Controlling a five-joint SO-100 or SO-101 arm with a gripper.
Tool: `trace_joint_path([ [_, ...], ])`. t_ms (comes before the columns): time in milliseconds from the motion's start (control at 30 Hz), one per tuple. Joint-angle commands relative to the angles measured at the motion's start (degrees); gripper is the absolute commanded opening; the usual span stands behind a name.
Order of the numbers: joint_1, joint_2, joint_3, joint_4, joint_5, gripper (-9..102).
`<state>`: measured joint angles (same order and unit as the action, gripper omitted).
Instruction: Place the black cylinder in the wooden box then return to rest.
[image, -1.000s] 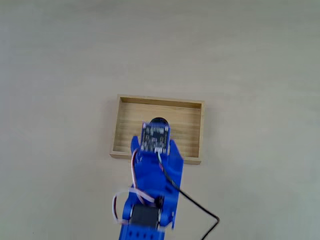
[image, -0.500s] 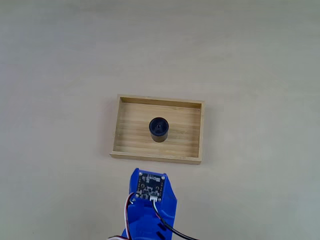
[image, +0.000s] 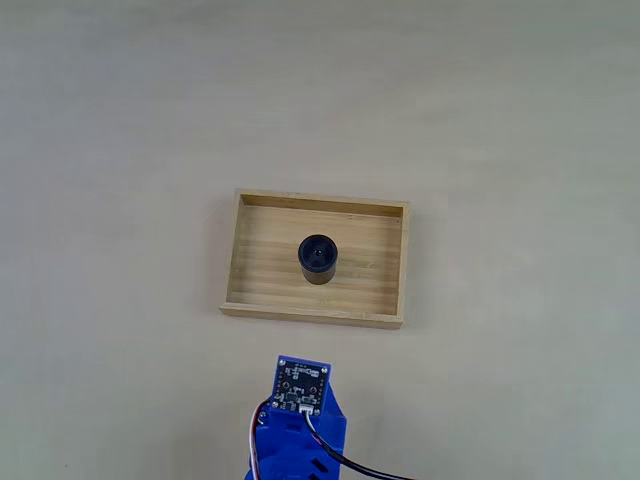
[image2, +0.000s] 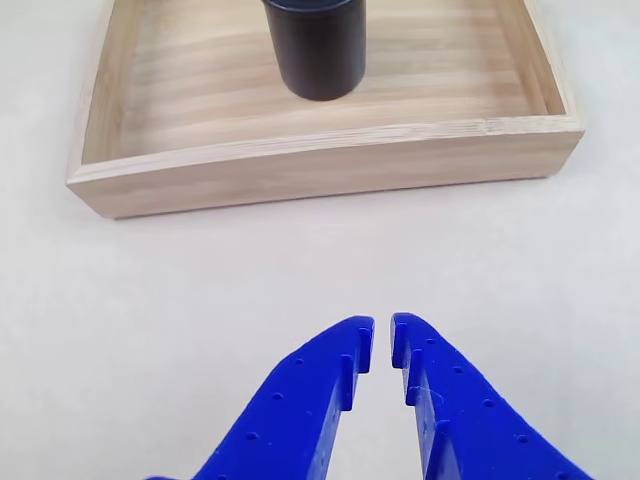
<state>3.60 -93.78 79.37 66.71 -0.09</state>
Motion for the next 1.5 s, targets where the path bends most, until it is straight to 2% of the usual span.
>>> trace_joint_path([
  [0,-1.1,-1.8,0.8,0.3,-0.8,0],
  [867,-1.4,-5.0,12.8,11.2,-1.8,-1],
  [1133,-1.9,-5.1,12.8,11.3,-6.0,0],
  [1467,-1.8,-5.1,12.8,11.3,-6.0,0],
])
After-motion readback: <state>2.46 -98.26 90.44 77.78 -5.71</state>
